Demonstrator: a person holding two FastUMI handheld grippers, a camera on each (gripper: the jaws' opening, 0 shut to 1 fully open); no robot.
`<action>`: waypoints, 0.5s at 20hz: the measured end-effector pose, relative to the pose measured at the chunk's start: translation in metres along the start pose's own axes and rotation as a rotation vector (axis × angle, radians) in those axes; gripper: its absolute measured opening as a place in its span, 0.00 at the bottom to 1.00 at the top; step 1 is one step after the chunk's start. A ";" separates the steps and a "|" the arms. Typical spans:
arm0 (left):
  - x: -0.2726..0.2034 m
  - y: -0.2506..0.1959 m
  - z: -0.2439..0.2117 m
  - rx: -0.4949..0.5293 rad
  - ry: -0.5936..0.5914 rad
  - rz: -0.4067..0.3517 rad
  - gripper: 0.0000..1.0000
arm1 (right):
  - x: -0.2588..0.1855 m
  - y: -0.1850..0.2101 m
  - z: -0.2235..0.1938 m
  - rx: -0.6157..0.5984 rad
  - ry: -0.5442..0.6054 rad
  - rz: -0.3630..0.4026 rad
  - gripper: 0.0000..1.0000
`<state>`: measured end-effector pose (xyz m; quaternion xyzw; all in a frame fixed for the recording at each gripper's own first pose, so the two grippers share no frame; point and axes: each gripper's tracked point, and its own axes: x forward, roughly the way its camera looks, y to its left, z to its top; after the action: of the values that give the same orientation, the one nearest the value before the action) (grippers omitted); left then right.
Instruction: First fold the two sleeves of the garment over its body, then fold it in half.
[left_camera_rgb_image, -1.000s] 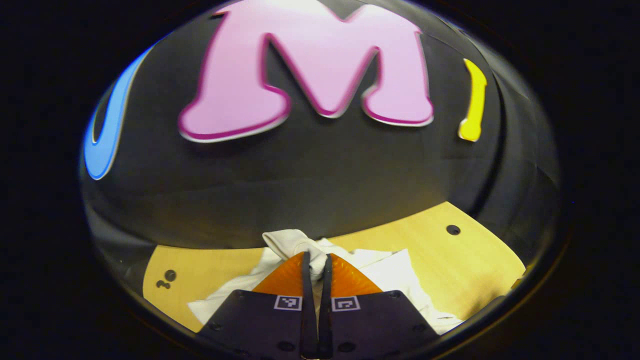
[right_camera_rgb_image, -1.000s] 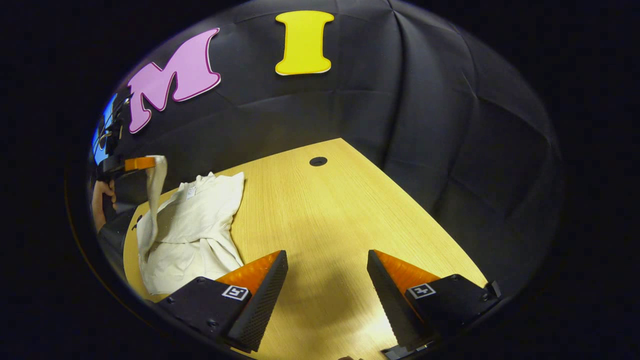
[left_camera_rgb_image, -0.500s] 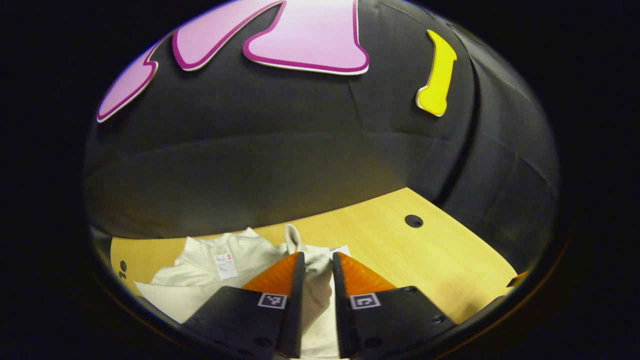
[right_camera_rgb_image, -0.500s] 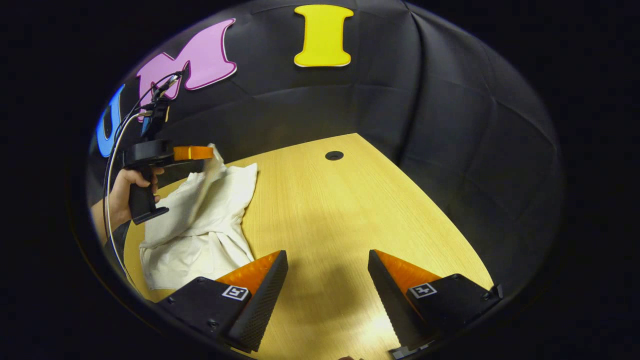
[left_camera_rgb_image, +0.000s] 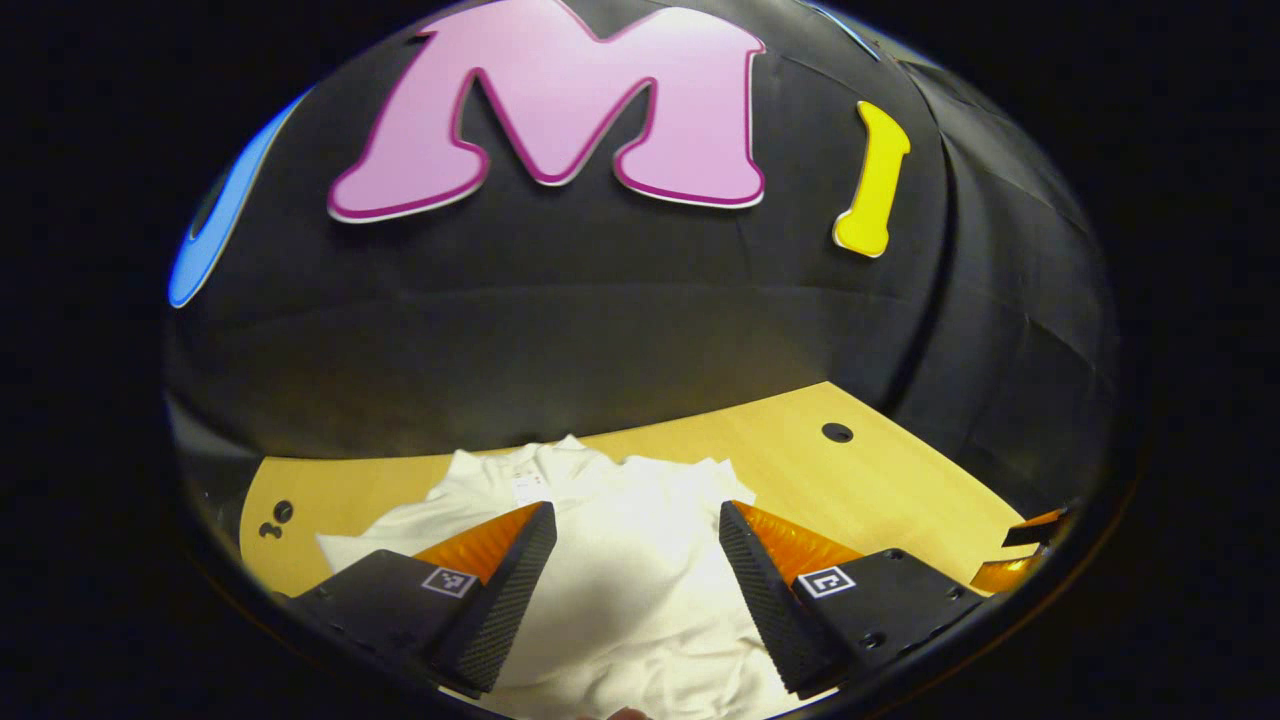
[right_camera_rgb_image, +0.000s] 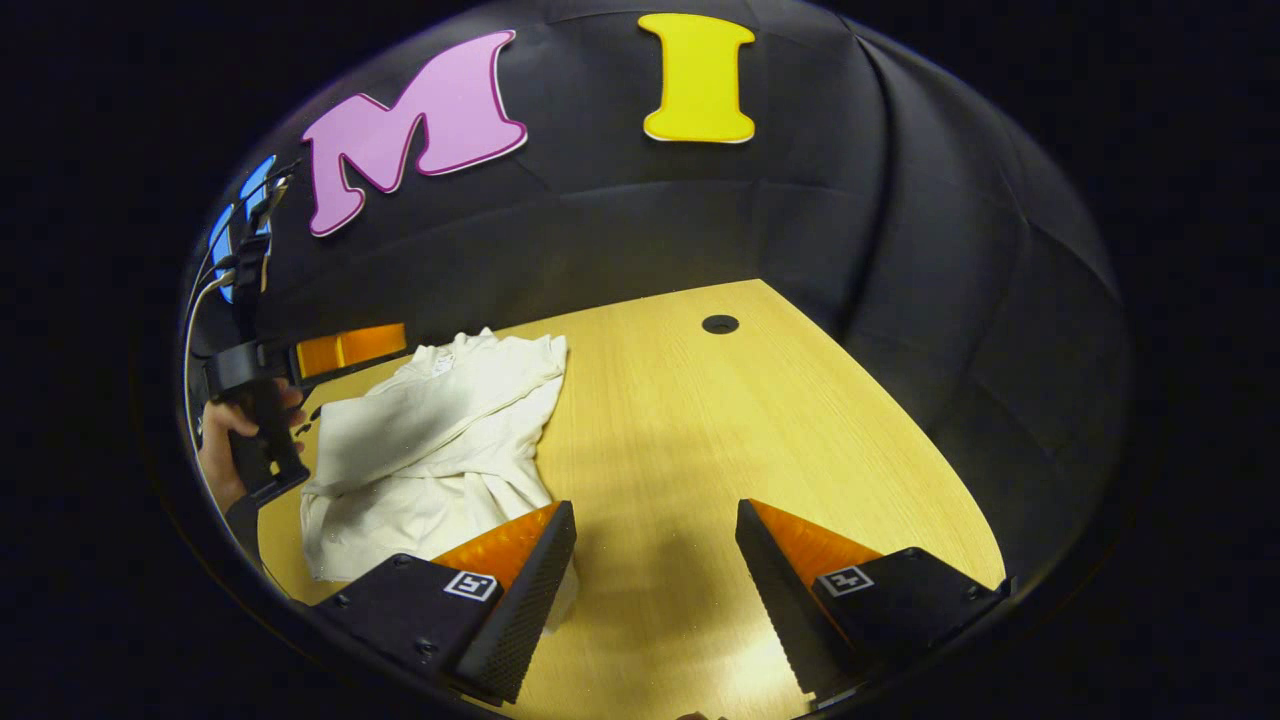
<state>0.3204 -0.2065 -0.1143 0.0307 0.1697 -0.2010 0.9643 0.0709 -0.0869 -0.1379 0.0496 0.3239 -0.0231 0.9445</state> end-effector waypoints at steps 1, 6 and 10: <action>-0.015 0.012 -0.009 -0.009 0.009 0.024 1.00 | -0.001 0.006 0.000 -0.003 -0.002 0.011 0.99; -0.085 0.077 -0.079 -0.089 0.083 0.154 1.00 | 0.003 0.041 -0.008 -0.022 0.014 0.068 0.99; -0.131 0.114 -0.152 -0.209 0.196 0.233 1.00 | 0.010 0.064 -0.024 -0.053 0.054 0.101 0.99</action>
<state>0.2053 -0.0335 -0.2140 -0.0308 0.2780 -0.0651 0.9579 0.0691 -0.0210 -0.1577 0.0417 0.3469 0.0345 0.9363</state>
